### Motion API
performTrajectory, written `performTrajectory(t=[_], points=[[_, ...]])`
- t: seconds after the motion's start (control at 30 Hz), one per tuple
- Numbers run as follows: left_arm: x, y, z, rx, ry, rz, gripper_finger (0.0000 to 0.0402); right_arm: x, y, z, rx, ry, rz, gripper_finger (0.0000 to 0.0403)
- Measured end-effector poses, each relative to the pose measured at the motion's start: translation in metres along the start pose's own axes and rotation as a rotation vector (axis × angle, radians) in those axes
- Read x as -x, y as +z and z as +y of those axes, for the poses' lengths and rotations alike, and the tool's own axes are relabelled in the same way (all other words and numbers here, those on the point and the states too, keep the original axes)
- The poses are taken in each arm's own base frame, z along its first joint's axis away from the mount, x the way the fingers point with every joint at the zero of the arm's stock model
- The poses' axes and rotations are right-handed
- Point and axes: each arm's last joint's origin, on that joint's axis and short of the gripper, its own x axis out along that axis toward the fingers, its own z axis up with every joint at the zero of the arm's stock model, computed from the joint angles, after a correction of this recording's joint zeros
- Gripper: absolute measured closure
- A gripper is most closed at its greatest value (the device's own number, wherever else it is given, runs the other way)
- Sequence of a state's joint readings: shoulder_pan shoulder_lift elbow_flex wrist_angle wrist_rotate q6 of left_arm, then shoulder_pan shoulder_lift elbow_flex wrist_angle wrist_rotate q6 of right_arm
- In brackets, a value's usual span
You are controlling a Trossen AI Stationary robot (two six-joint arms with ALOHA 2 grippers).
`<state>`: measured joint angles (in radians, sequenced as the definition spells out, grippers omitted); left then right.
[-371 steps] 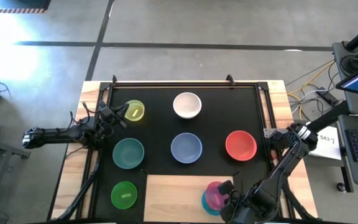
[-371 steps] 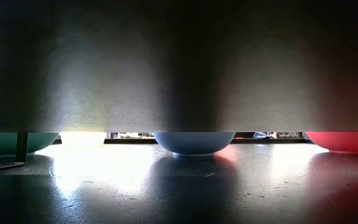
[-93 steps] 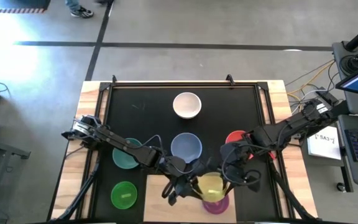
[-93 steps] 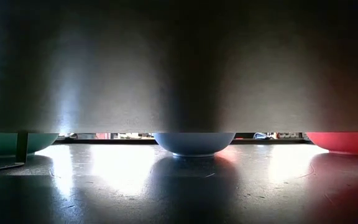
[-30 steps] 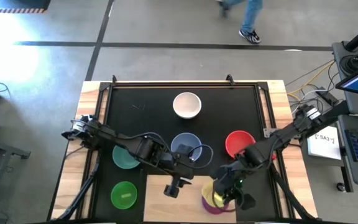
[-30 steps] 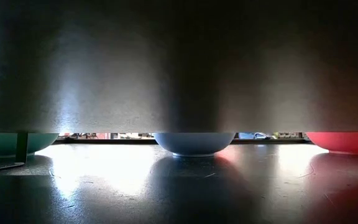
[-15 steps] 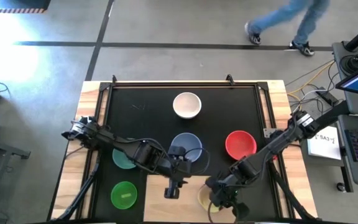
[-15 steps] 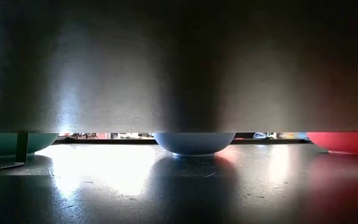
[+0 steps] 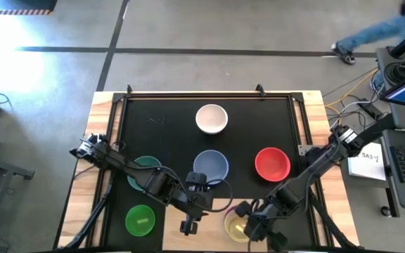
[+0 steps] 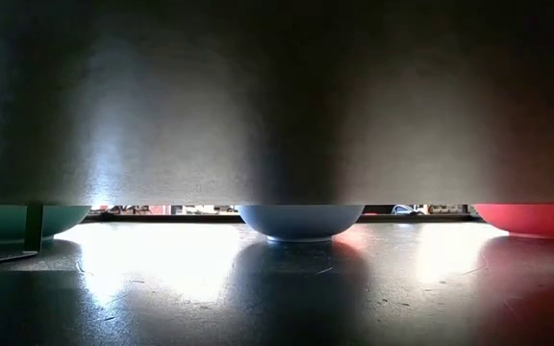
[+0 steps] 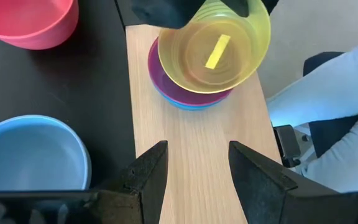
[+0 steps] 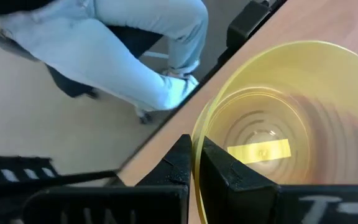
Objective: Place and stack bowls onto a shelf
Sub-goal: Stack the small yellow bowl on top of the small pink bowl on the shelf
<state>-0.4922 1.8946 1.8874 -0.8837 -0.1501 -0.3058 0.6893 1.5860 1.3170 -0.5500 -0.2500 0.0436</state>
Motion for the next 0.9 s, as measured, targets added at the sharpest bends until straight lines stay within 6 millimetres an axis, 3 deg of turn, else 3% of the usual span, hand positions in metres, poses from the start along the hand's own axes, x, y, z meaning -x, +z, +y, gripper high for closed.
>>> performTrajectory(t=[0.27, 0.6, 0.9], points=[[0.0, 0.0, 0.0, 0.005, 0.001, 0.0, 0.0249, -0.004, -0.001, 0.013, 0.127, -0.098, 0.009, 0.0394], [0.0, 0.0, 0.0, 0.027, 0.001, 0.0, 0.0249, -0.005, -0.005, 0.012, 0.118, -0.17, 0.039, 0.0392], [0.0, 0.0, 0.0, 0.043, 0.001, 0.0, 0.0249, -0.005, -0.008, 0.011, 0.101, -0.18, 0.068, 0.034]])
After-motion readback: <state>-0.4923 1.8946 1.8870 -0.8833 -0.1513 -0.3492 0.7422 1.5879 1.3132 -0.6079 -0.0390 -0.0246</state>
